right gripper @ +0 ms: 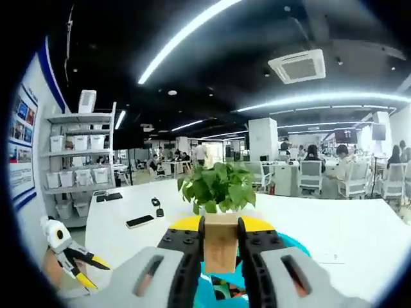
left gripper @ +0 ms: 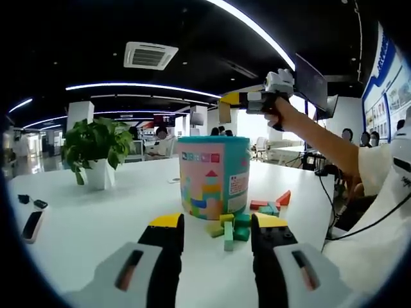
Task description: Arrange the toys in the designated storage area by placing each visible toy with the group until no toy remains scattered across the table.
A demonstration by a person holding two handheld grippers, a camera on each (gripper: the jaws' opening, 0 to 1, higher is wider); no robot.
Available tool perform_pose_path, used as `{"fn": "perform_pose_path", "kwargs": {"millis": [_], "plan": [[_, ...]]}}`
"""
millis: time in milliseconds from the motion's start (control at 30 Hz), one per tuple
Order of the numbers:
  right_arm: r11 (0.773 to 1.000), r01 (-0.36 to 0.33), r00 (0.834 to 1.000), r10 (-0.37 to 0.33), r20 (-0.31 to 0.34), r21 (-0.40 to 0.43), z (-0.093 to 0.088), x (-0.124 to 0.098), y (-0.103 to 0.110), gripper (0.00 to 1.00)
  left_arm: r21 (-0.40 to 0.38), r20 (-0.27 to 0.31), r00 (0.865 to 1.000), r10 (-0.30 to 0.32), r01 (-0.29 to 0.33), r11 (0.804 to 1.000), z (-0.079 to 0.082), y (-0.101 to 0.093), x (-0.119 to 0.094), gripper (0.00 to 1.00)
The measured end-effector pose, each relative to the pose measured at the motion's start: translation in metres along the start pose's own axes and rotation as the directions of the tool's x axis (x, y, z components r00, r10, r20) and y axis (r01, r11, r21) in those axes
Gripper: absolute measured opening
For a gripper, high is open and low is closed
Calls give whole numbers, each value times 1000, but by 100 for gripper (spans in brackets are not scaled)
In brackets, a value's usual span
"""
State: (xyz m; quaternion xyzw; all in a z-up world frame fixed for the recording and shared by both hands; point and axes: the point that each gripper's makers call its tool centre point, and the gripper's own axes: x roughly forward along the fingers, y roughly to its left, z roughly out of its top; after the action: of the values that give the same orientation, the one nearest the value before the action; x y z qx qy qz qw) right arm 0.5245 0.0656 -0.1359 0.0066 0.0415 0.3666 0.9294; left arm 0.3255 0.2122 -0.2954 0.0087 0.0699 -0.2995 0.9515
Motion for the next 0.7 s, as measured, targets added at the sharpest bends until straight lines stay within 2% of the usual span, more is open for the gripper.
{"fn": "perform_pose_path", "kwargs": {"millis": [133, 300, 500, 700], "plan": [[999, 45, 998, -45, -39, 7, -11, 14, -7, 20, -6, -2, 1000, 4, -4, 1000, -2, 3, -1, 42], [993, 99, 986, -89, -143, 70, -38, 27, -15, 20, -7, -3, 1000, 3, -3, 1000, -2, 4, -2, 42], [987, 91, 987, -72, -147, 129, -37, 31, -16, 20, -6, 1, 1000, 6, -6, 1000, -1, 4, -3, 42], [965, 107, 986, -72, -150, 239, -40, 32, -21, 20, -8, -6, 1000, -2, 2, 1000, -4, 2, 0, 42]]}}
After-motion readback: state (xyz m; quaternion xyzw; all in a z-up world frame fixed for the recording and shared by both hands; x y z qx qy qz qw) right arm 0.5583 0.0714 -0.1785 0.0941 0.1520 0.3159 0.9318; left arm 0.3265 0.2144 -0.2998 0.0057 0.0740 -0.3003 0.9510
